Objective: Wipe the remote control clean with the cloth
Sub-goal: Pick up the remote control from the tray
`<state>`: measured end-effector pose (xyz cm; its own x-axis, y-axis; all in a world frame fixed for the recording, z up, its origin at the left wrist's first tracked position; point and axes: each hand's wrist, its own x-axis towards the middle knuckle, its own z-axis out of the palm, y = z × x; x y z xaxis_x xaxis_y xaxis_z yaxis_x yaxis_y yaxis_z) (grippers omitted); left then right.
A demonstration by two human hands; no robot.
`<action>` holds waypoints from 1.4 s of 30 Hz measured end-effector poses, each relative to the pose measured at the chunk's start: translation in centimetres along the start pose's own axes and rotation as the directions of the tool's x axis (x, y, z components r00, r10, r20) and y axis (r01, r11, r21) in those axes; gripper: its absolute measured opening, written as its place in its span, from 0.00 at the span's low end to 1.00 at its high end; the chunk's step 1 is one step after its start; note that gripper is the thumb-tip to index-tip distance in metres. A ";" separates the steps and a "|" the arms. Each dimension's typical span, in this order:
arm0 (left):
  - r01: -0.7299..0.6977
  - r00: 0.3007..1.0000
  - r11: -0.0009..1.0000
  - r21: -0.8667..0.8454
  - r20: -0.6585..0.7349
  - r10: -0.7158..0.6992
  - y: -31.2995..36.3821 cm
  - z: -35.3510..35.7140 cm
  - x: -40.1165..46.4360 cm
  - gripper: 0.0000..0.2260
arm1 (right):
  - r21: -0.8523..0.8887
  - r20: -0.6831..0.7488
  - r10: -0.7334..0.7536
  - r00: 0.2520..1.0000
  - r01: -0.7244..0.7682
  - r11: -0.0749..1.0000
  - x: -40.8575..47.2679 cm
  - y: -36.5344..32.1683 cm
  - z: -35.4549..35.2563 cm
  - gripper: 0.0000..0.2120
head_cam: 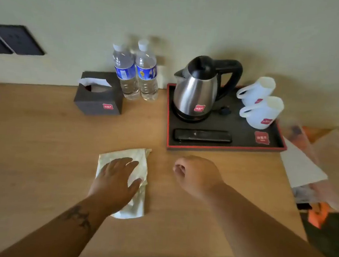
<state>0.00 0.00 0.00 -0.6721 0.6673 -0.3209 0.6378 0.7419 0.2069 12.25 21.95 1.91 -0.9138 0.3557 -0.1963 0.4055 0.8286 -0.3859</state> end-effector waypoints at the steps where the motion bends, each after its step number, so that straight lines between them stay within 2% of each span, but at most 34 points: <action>1: 0.010 1.000 1.000 -0.017 0.024 -0.009 -0.1 1.2 0.2 0.31 | 0.005 0.001 0.007 1.000 -0.007 1.000 -0.2 0.6 1.2 0.11; 5: -0.033 0.996 0.999 0.036 -0.082 0.036 -0.4 6.0 0.9 0.33 | 0.026 -0.168 -0.004 0.986 0.009 1.000 -0.9 2.7 6.0 0.05; 8: -0.040 0.985 0.999 0.031 -0.164 0.045 -0.4 6.3 1.4 0.33 | 0.014 -0.297 -0.052 0.953 0.059 0.998 -0.2 3.3 7.5 0.05; 12: -0.052 0.970 0.998 0.042 -0.237 0.060 -0.6 7.2 1.7 0.34 | 0.056 -0.374 -0.057 0.926 0.084 0.995 0.7 3.5 7.9 0.04; 17: -0.085 0.935 0.994 0.074 -0.339 0.106 -1.2 8.1 2.4 0.36 | 0.201 -0.374 -0.031 0.927 0.113 0.973 1.2 3.8 6.7 0.01; 19: -0.085 0.939 0.992 0.091 -0.325 0.110 -1.3 8.3 2.4 0.36 | 0.241 -0.384 -0.011 0.923 0.111 0.964 2.2 3.4 4.8 0.01; 22: -0.071 0.960 0.994 0.077 -0.266 0.089 -1.3 8.2 2.1 0.38 | 0.151 -0.387 0.001 0.922 0.063 0.987 5.1 3.7 1.5 0.07; 24: -0.069 0.964 0.994 0.079 -0.249 0.087 -1.1 7.9 2.0 0.36 | 0.047 -0.334 0.003 0.943 0.013 0.999 7.1 4.4 -0.2 0.14; 27: -0.076 0.963 0.994 0.078 -0.251 0.093 -1.0 7.8 1.9 0.35 | -0.101 -0.119 -0.027 0.993 0.015 0.995 9.0 5.0 -1.4 0.23; 31: -0.063 0.966 0.996 0.060 -0.248 0.076 -1.0 7.8 1.6 0.35 | -0.213 0.068 -0.057 0.996 0.070 0.975 10.7 4.8 -2.6 0.28; 34: -0.065 0.963 0.997 0.043 -0.257 0.074 -1.0 7.9 1.6 0.34 | -0.319 0.137 -0.046 0.990 0.088 0.944 12.1 4.2 -2.8 0.29; 37: -0.066 0.960 0.997 0.029 -0.270 0.072 -1.0 7.8 1.6 0.34 | -0.396 0.177 -0.065 0.982 0.132 0.909 12.6 3.8 -2.7 0.23; 42: -0.065 0.962 0.997 0.034 -0.265 0.071 -1.0 7.9 1.5 0.34 | -0.406 0.162 -0.106 0.981 0.164 0.899 12.0 3.1 -3.5 0.24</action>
<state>1.28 -0.27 -8.01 -0.7004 0.7121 -0.0489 0.6924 0.6945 0.1956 2.51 30.30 1.46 -0.9353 0.1914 -0.2975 0.2043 0.9788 -0.0127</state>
